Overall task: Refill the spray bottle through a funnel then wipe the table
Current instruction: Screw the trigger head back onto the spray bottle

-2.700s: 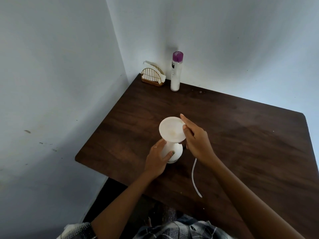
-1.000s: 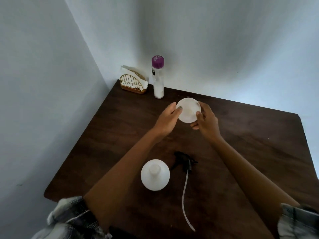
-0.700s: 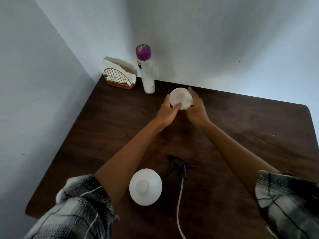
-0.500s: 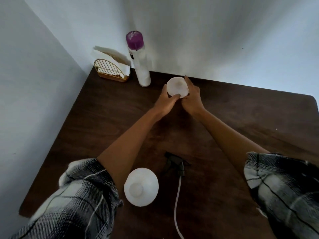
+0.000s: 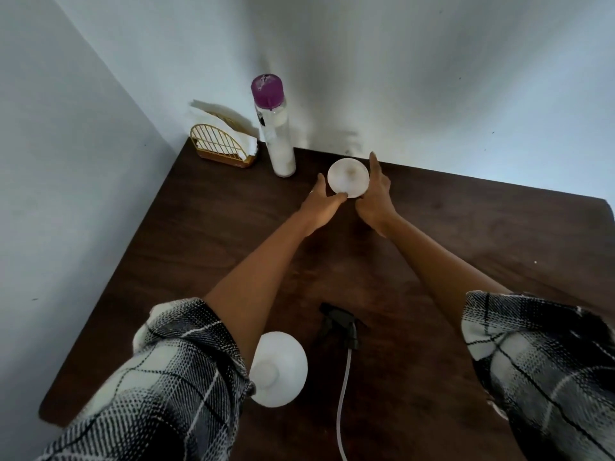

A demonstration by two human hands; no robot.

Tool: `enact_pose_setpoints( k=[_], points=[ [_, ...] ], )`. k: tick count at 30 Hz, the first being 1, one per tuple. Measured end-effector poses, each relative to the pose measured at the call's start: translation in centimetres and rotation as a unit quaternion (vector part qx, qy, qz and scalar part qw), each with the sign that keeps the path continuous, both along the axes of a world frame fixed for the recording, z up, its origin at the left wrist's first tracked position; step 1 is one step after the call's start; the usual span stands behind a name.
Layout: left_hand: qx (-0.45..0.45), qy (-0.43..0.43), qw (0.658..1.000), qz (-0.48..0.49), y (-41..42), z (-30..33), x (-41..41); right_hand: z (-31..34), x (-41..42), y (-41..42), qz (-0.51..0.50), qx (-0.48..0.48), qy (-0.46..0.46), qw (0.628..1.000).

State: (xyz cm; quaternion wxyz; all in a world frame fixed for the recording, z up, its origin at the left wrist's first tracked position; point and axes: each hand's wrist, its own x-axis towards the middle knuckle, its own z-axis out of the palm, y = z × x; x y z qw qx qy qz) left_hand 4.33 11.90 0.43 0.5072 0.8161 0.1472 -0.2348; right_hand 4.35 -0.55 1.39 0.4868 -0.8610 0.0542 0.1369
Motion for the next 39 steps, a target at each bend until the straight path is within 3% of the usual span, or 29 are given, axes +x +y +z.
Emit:
enact_pose_setpoints(
  k=[8,13,15,18,22,31,39],
  points=[
    [-0.038,-0.085,0.995,0.033,4.1,3.0,-8.1,0.3,-4.6,-3.1,-0.102,-0.023,0.019,0.994],
    [-0.086,-0.146,0.975,0.141,7.1,4.5,-17.7,-0.9,-11.2,-4.0,-0.017,-0.066,0.093,0.993],
    [-0.084,-0.162,0.967,0.176,7.8,4.5,-21.3,-1.1,-13.9,-3.7,0.047,-0.133,0.126,0.982],
    [-0.067,-0.168,0.958,0.221,8.2,4.3,-26.4,-1.2,-17.5,-2.4,0.089,-0.235,0.120,0.960],
    [-0.061,-0.150,0.965,0.207,8.1,2.9,-31.0,-1.2,-20.5,-0.5,0.079,-0.246,0.101,0.961],
    [0.053,-0.157,0.978,0.130,6.3,2.3,-33.0,-1.9,-21.5,1.0,0.003,-0.218,0.063,0.974],
    [0.128,-0.177,0.969,0.119,6.0,2.0,-33.0,0.4,-20.0,-0.8,-0.133,0.000,0.094,0.987]
  ],
)
